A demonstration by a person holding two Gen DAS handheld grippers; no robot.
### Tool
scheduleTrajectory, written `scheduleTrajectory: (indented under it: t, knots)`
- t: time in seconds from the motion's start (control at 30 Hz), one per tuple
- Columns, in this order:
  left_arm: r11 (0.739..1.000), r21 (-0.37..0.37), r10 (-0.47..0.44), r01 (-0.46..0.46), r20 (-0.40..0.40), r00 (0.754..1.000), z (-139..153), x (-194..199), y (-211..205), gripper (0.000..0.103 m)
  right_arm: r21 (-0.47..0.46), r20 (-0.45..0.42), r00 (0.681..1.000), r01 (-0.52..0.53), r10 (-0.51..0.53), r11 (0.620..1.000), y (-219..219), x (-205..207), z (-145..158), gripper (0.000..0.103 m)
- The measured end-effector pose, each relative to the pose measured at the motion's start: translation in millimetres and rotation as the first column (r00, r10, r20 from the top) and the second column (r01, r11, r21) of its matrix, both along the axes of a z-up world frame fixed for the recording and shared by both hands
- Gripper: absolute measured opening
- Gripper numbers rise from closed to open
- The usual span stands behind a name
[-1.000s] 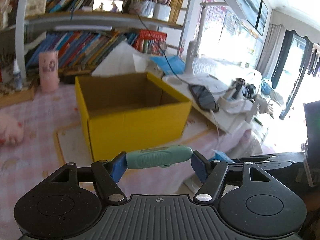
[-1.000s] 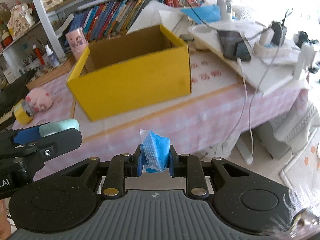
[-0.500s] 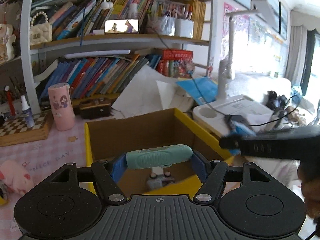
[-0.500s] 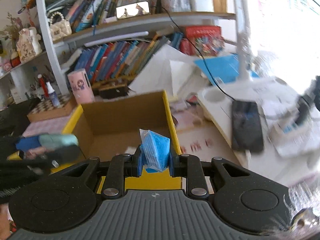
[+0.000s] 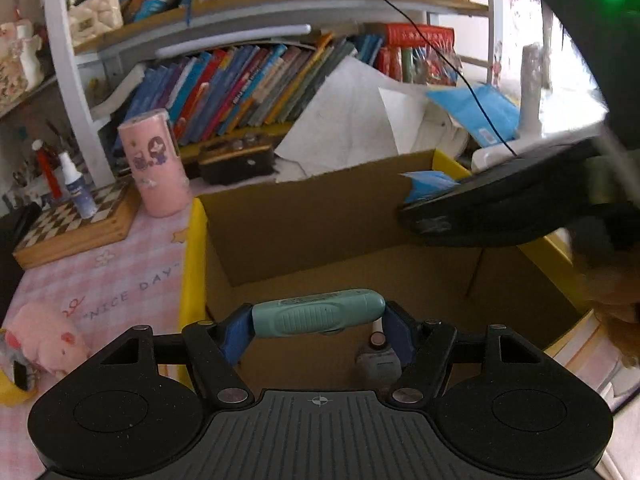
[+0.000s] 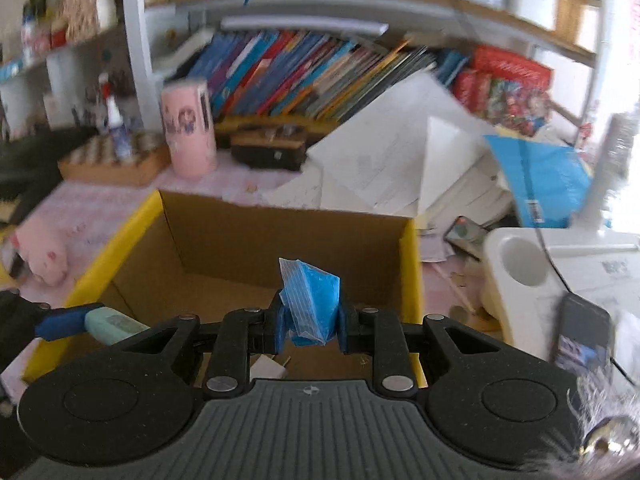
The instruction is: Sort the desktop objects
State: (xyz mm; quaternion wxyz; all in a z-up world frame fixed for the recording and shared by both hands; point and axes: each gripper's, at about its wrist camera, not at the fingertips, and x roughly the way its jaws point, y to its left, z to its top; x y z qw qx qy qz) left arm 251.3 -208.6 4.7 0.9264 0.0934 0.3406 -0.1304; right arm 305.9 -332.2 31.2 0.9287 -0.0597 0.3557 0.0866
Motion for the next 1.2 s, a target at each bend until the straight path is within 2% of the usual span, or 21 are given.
scheduleTrajectory:
  t: [0.1,0.23,0.37,0.6,0.67,0.7,0.77,0.8,0.93,1.0,1.2]
  knots:
    - [1.000,-0.011,0.023,-0.023,-0.017,1.000,-2.9,6.3,0.4,0.069,-0.080,-0.024,0.997,-0.069,0.067,0.994,12.2,15.3,-9.9,0.022]
    - [0.999,0.014,0.039,-0.038,-0.036,0.999,-5.6,14.8,-1.6,0.069,-0.106,-0.110,0.985,-0.142,0.131,0.984,21.1,32.3,-24.4,0.022]
    - [0.999,0.028,0.037,-0.035,-0.065,0.997,-11.2,20.8,-3.7,0.069,-0.056,-0.203,0.971,-0.142,0.128,0.988,17.9,43.6,-36.4,0.022]
    - [0.998,0.062,0.033,-0.029,-0.065,0.997,-15.2,25.0,-10.8,0.070,-0.007,-0.248,0.959,-0.141,0.135,0.990,14.7,47.3,-38.5,0.022]
    - [0.998,0.053,0.042,-0.039,-0.054,0.998,-14.3,24.2,-10.3,0.072,-0.008,-0.249,0.958,-0.148,0.141,0.989,15.5,47.7,-37.3,0.027]
    - [0.998,0.048,0.048,-0.046,-0.040,0.998,-13.0,23.0,-10.1,0.072,-0.008,-0.246,0.958,-0.152,0.146,0.988,16.0,47.1,-36.4,0.031]
    - [0.997,0.046,0.060,-0.060,-0.009,0.998,-10.2,20.2,-10.4,0.076,-0.011,-0.225,0.963,-0.153,0.147,0.988,15.6,44.8,-33.7,0.059]
    - [0.997,0.047,0.065,-0.066,0.009,0.998,-8.4,18.4,-10.1,0.077,-0.015,-0.204,0.968,-0.155,0.149,0.988,16.1,42.3,-31.4,0.063]
    - [0.996,0.025,0.079,-0.080,0.059,0.995,4.3,11.3,-4.6,0.078,-0.008,-0.118,0.983,-0.144,0.142,0.990,11.6,34.1,-23.8,0.066]
    - [0.996,0.008,0.086,-0.087,0.082,0.993,12.8,6.6,-0.9,0.081,0.018,-0.056,0.991,-0.121,0.122,0.992,4.7,26.9,-16.9,0.068]
    - [0.992,-0.045,0.120,-0.114,0.145,0.982,34.8,-18.1,8.1,0.084,0.109,0.054,0.998,-0.049,0.043,0.993,-17.4,-1.0,8.2,0.077]
